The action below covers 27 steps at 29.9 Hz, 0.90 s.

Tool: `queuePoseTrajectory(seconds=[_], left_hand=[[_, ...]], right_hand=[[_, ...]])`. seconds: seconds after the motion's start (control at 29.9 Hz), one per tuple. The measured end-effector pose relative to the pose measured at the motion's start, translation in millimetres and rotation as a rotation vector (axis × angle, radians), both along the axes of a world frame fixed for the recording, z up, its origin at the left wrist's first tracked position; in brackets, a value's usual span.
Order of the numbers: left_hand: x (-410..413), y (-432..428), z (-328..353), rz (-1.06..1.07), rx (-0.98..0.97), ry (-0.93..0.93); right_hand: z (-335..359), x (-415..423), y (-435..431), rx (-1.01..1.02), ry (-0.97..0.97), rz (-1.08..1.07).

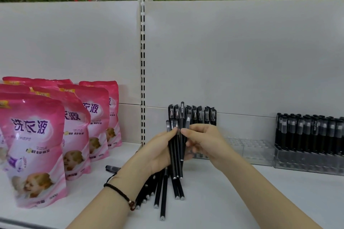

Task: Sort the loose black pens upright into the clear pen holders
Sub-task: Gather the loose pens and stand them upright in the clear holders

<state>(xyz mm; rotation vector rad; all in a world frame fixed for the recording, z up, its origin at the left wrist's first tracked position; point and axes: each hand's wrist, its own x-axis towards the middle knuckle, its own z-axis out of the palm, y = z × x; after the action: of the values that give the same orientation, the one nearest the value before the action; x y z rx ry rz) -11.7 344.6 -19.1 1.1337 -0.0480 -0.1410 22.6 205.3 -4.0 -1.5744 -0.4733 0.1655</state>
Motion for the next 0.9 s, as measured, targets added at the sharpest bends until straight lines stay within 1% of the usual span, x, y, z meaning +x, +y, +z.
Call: queuePoseTrajectory(seconds=[0.17,0.23,0.3,0.37,0.4,0.47,0.5,0.54,0.6,0.64,0.7,0.8,0.9], left_hand=[[-2,1,0,-0.004,0.073,-0.005],[-2,-1,-3,0.052,0.112,0.022],[-2,-2,-4,0.076,0.104,0.033],[1,-1,-4,0.100,0.090,0.050],[4,1,-3,0.126,0.086,0.053],[7,6,1,0.182,0.048,0.029],[8,9,2,0.214,-0.008,0.006],[9,12,4,0.254,-0.083,-0.025],[9,17,5,0.325,-0.209,-0.077],[8,18,6,0.343,-0.253,-0.092],[8,20,6,0.358,-0.332,-0.117],[10,21,5,0.328,-0.391,-0.120],[9,18,3,0.274,-0.330,-0.084]], right_hand=[[-1,-2,3,-0.031,-0.089,-0.085],[-5,-2,2,-0.163,-0.206,-0.148],[-8,-1,1,-0.288,-0.323,-0.197],[-7,-1,3,-0.355,-0.407,-0.226],[-6,-1,4,-0.351,-0.423,-0.235],[-6,1,4,-0.325,-0.378,-0.231],[-8,0,4,-0.361,-0.329,-0.206],[-11,-1,5,-0.457,-0.284,-0.158],[-22,-2,8,-0.752,-0.231,-0.065],[-26,-2,10,-0.864,-0.224,-0.034],[-29,-3,14,-0.987,-0.225,0.000],[-20,-4,10,-1.057,-0.191,0.014],[-9,-5,1,-1.066,-0.125,0.082]])
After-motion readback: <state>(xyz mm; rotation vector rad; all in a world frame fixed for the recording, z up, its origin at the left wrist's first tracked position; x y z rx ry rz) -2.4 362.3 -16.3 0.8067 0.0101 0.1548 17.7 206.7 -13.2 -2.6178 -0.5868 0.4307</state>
